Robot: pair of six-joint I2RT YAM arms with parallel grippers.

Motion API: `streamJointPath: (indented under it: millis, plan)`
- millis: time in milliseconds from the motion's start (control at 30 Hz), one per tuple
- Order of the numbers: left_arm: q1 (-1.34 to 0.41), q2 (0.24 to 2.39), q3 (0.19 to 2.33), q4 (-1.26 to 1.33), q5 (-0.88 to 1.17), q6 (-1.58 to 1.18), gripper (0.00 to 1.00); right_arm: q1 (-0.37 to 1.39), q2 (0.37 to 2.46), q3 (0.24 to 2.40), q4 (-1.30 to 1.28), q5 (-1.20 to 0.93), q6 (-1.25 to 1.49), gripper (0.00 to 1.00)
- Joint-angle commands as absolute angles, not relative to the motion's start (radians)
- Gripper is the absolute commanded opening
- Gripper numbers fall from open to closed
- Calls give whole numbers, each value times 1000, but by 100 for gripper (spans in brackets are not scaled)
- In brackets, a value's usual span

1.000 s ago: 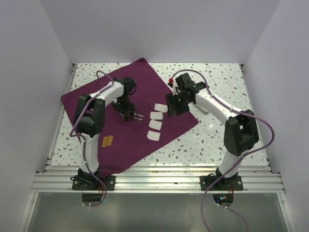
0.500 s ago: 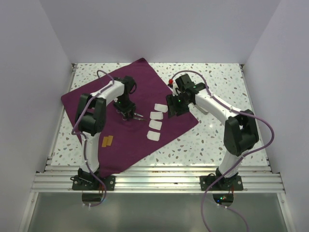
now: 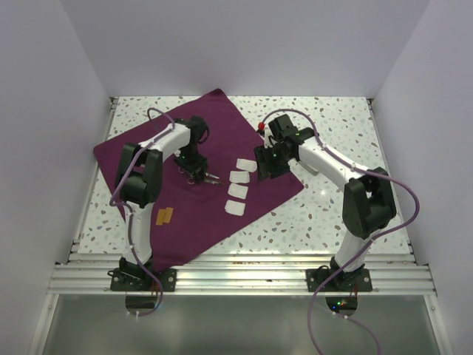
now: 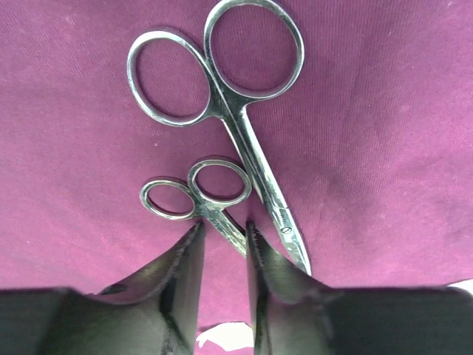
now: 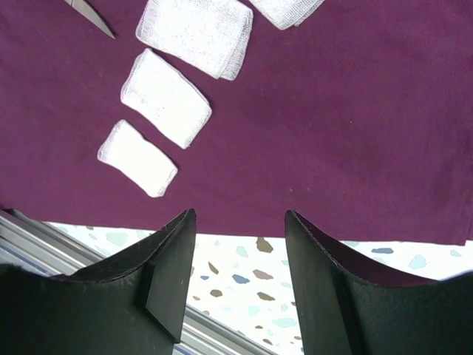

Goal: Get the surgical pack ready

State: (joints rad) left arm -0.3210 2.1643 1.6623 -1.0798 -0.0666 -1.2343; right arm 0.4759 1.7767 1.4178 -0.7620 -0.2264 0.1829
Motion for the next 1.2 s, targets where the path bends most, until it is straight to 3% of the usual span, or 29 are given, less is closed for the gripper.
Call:
streamJointPath:
  millis: [0, 367, 1167]
  plan:
    - [-313, 2191, 1635, -1062, -98, -1255, 30, 472, 1721, 1410, -739, -219, 170, 55]
    - [-313, 2155, 1617, -1022, -63, -1194, 0, 472, 1726, 1417, -742, -229, 167, 55]
    - [-324, 1879, 1408, -927, -29, -1147, 0, 474, 1747, 1433, -715, -297, 204, 54]
